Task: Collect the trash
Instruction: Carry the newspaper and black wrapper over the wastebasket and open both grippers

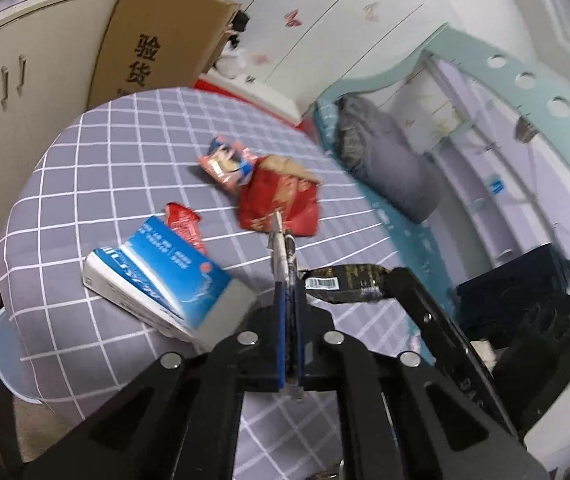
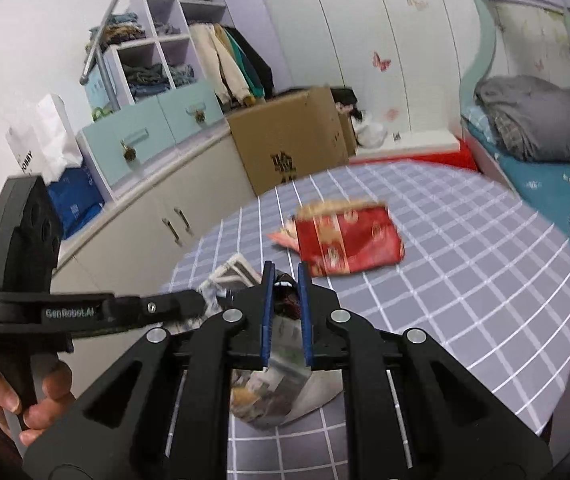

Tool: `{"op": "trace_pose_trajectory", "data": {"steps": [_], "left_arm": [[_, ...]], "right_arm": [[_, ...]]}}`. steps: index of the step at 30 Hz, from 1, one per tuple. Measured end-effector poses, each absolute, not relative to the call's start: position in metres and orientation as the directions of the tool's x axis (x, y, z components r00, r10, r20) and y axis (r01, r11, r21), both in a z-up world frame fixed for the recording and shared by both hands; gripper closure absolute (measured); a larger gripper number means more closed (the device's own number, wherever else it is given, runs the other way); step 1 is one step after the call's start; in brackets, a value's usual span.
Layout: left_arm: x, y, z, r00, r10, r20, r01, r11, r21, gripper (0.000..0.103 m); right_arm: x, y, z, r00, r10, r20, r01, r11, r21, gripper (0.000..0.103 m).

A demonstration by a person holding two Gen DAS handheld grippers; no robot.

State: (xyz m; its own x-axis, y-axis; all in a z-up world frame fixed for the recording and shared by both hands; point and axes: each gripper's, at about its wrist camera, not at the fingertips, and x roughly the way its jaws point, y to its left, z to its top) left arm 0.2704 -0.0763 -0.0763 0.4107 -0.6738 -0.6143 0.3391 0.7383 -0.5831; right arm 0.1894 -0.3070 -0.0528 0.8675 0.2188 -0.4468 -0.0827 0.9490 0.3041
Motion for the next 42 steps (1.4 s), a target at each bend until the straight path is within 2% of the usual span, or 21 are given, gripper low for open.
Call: {"op": "trace_pose_trajectory", "data": {"steps": [6,11,21,31,36,42], "left_arm": [[0.250,-0.075,-0.057,0.411,-0.708,-0.574,0.382,0.705,-0.597,0.100],[0.234,-0.063,-0.049,0.430,-0.714,-0.553,0.397,0.699,-0.595,0.100],[0.205,0.009,-0.023,0.540,-0.682,-0.493,0.351,0.715,-0.604,0.100],[0.174,0.130,-0.029,0.713,-0.485,-0.506,0.128,0.800,-0.587,0.100],[0.173,0.185,-0.053,0.742,-0.376,-0.555,-0.004,0.825,-0.565,0.100],[0.195,0.233,-0.102,0.721,-0.245,-0.649,-0.164,0.849,-0.503,0.100]], "right_arm": [[0.182,-0.302,-0.014,0.884,0.225,-0.410,-0.114,0.954,0.278,0.091],[0.175,-0.295,-0.006,0.888,0.217,-0.405,-0.118,0.959,0.257,0.091],[0.162,-0.254,0.013,0.877,0.282,-0.389,-0.202,0.951,0.234,0.091],[0.184,-0.136,-0.004,0.778,0.453,-0.434,-0.387,0.891,0.236,0.091],[0.206,-0.066,-0.033,0.696,0.529,-0.486,-0.465,0.847,0.255,0.091],[0.236,0.002,-0.085,0.607,0.552,-0.572,-0.509,0.823,0.254,0.091]]}}
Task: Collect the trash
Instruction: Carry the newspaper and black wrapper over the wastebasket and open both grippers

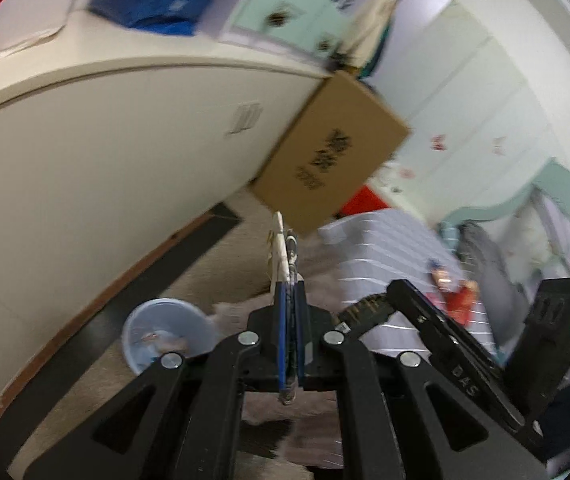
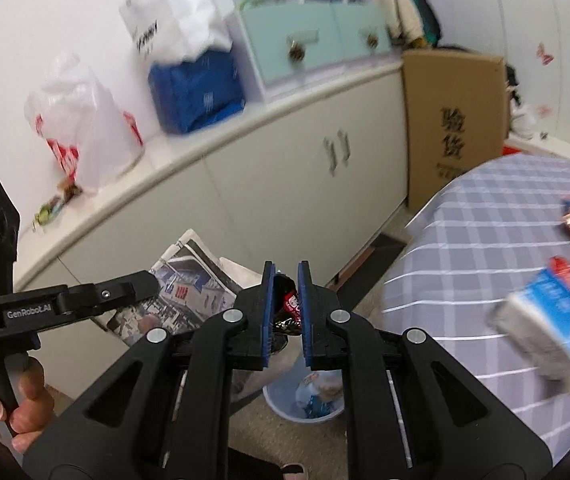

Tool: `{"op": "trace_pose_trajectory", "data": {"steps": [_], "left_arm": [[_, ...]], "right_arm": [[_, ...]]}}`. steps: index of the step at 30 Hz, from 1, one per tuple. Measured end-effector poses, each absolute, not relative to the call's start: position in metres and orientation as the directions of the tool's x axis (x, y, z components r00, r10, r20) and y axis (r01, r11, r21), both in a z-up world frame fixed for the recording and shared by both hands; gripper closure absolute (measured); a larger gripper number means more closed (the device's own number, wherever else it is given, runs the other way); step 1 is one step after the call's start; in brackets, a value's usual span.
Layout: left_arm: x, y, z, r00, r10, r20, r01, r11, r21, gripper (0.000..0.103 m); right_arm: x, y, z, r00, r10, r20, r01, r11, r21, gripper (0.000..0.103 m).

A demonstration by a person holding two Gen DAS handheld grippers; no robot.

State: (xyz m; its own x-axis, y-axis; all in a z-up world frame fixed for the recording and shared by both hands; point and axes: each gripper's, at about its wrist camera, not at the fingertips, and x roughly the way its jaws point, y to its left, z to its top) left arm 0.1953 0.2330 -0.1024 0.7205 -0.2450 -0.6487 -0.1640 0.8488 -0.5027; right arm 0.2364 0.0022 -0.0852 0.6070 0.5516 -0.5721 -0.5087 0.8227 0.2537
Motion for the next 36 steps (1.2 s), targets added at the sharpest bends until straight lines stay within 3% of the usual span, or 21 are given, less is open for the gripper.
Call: {"op": "trace_pose_trajectory", "data": {"steps": [6,9,11,13,14,21,36], "left_arm": [[0.223,0.269,-0.159,0.653,-0.190,-0.733,-0.275,0.843,-0.463,0.100],[0.233,0.277,-0.182,0.624,-0.154,-0.766,-0.312,0.850,-0.425,0.100],[0.241,0.282,-0.197,0.601,-0.141,-0.787,-0.330,0.853,-0.405,0.100],[0.246,0.283,-0.210,0.579,-0.145,-0.802,-0.338,0.853,-0.398,0.099],[0.249,0.283,-0.217,0.565,-0.133,-0.814,-0.346,0.858,-0.380,0.099],[0.263,0.273,-0.246,0.511,-0.109,-0.852,-0.359,0.874,-0.328,0.099],[0.284,0.251,-0.257,0.473,-0.088,-0.877,-0.339,0.900,-0.273,0.099]], "right_arm": [[0.261,0.040,-0.137,0.538,0.545,-0.643,-0.520,0.815,0.256,0.091],[0.274,0.053,-0.160,0.494,0.560,-0.665,-0.533,0.799,0.277,0.086],[0.283,0.060,-0.176,0.475,0.556,-0.682,-0.530,0.799,0.283,0.078],[0.289,0.064,-0.187,0.458,0.546,-0.701,-0.522,0.804,0.285,0.054],[0.291,0.065,-0.193,0.458,0.540,-0.706,-0.516,0.808,0.283,0.052],[0.298,0.068,-0.210,0.440,0.522,-0.731,-0.517,0.812,0.269,0.052],[0.297,0.054,-0.205,0.478,0.501,-0.721,-0.508,0.828,0.238,0.053]]}}
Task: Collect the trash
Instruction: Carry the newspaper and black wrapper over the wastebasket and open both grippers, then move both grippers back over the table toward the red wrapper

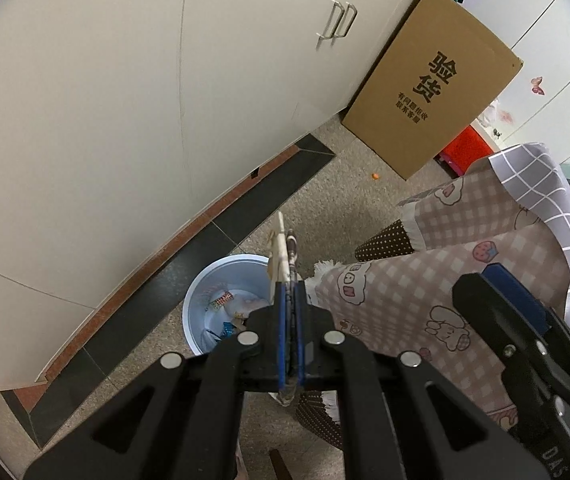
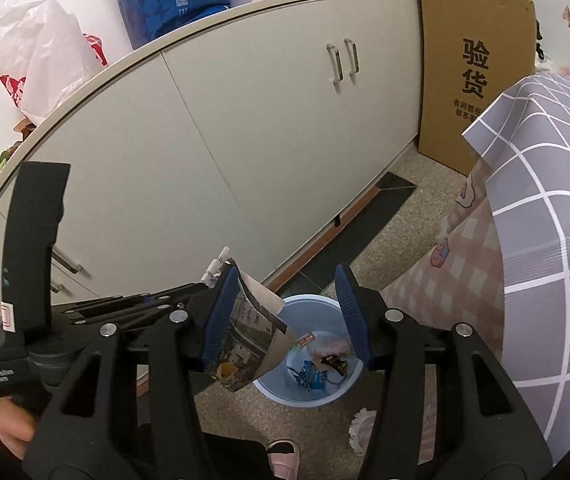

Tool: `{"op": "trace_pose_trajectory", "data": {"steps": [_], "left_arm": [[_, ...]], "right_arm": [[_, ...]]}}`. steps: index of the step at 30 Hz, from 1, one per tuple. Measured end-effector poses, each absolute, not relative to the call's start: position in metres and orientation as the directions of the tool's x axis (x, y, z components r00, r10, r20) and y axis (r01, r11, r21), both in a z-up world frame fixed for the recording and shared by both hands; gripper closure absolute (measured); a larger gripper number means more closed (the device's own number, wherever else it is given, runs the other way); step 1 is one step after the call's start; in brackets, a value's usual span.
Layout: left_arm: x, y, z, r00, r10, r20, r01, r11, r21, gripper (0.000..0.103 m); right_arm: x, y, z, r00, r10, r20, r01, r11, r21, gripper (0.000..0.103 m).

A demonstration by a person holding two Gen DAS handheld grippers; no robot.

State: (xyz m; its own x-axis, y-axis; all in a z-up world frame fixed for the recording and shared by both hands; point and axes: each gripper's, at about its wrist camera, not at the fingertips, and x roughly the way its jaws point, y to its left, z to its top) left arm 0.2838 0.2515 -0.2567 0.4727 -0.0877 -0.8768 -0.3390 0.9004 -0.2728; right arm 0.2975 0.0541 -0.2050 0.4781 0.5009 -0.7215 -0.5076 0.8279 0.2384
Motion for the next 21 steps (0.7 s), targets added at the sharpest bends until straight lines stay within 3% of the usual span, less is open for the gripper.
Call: {"op": "trace_pose_trajectory", "data": {"steps": [6,8,11,16,21], "left_arm": [[0.290,0.247,-0.255,0.478,-0.098,-0.873,-0.329,0.902,-0.281,0.093],[0.291,0.247,-0.254,0.484,-0.104,-0.869,-0.332,0.897,-0.292,0.070],[0.289,0.245,-0.247,0.493,-0.078,-0.866,-0.337,0.901,-0.273,0.057],[0.276,0.245,-0.225,0.534,-0.062,-0.843,-0.343,0.896,-0.283,0.053],[0.248,0.235,-0.170,0.660,0.011,-0.751,-0.321,0.908,-0.269,0.053]], "right_arm": [[0.299,0.052,-0.204,0.488,0.501,-0.715,-0.501,0.832,0.240,0.052],[0.300,0.050,-0.203,0.489,0.500,-0.714,-0.498,0.833,0.242,0.052],[0.299,0.047,-0.202,0.488,0.506,-0.711,-0.494,0.832,0.254,0.052],[0.293,0.042,-0.189,0.496,0.525,-0.692,-0.496,0.825,0.270,0.052],[0.274,0.030,-0.155,0.536,0.555,-0.637,-0.516,0.812,0.274,0.052]]}}
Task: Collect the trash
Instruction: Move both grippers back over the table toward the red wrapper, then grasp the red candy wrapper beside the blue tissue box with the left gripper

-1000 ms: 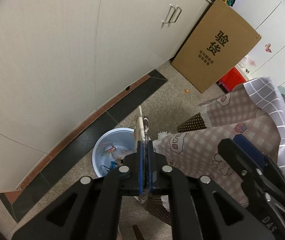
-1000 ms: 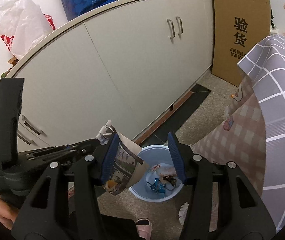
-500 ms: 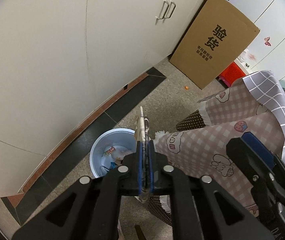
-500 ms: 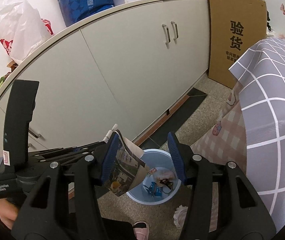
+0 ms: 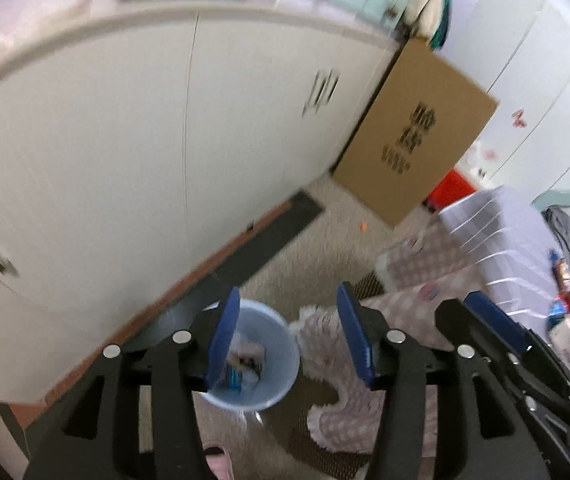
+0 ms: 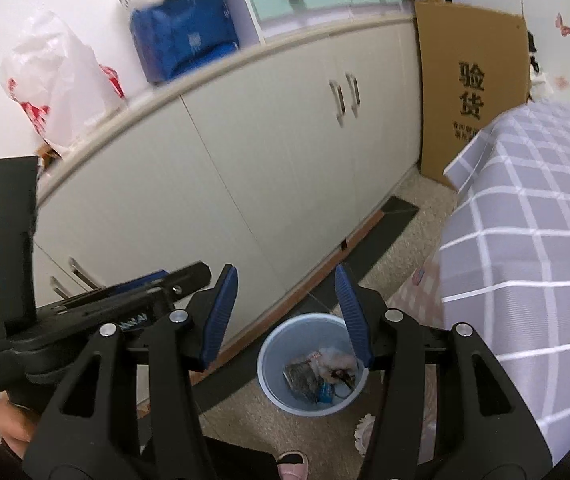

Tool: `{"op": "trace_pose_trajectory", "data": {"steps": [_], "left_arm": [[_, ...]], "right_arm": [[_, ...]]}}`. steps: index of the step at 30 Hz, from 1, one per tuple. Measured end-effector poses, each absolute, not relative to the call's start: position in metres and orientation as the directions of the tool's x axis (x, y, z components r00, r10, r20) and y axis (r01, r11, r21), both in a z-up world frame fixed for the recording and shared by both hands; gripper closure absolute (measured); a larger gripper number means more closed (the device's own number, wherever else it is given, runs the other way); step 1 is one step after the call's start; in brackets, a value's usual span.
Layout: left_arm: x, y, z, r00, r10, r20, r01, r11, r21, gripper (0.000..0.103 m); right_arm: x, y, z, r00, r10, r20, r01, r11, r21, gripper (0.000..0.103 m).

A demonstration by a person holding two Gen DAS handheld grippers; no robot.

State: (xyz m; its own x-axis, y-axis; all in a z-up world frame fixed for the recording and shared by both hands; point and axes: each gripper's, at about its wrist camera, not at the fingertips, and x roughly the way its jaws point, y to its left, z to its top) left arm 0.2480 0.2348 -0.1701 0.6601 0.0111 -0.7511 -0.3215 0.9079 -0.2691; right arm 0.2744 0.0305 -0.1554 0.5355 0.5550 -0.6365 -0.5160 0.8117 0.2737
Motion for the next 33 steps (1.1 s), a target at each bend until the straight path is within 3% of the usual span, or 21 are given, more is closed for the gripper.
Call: {"op": "trace_pose_trajectory", "data": {"steps": [4,16,33], "left_arm": [[0.227,0.215,-0.126,0.753,0.042,-0.657,-0.272,0.929,-0.252,0.042],[0.198,0.101,-0.060,0.838,-0.075,-0.541,-0.058,0.973,-0.225,0.037],[0.210,-0.017,-0.063,0.763,-0.196,-0.616,0.086,0.975,-0.204,0.033]], "right_arm": [[0.254,0.007,-0.119,0.592,0.571,-0.569,-0.522,0.810,0.269,0.052],[0.200,-0.109,-0.053,0.757,0.476,-0.447,-0.427,0.879,0.213,0.047],[0.193,-0.272,-0.068,0.832,0.294,-0.471,-0.176,0.944,0.279,0.046]]}}
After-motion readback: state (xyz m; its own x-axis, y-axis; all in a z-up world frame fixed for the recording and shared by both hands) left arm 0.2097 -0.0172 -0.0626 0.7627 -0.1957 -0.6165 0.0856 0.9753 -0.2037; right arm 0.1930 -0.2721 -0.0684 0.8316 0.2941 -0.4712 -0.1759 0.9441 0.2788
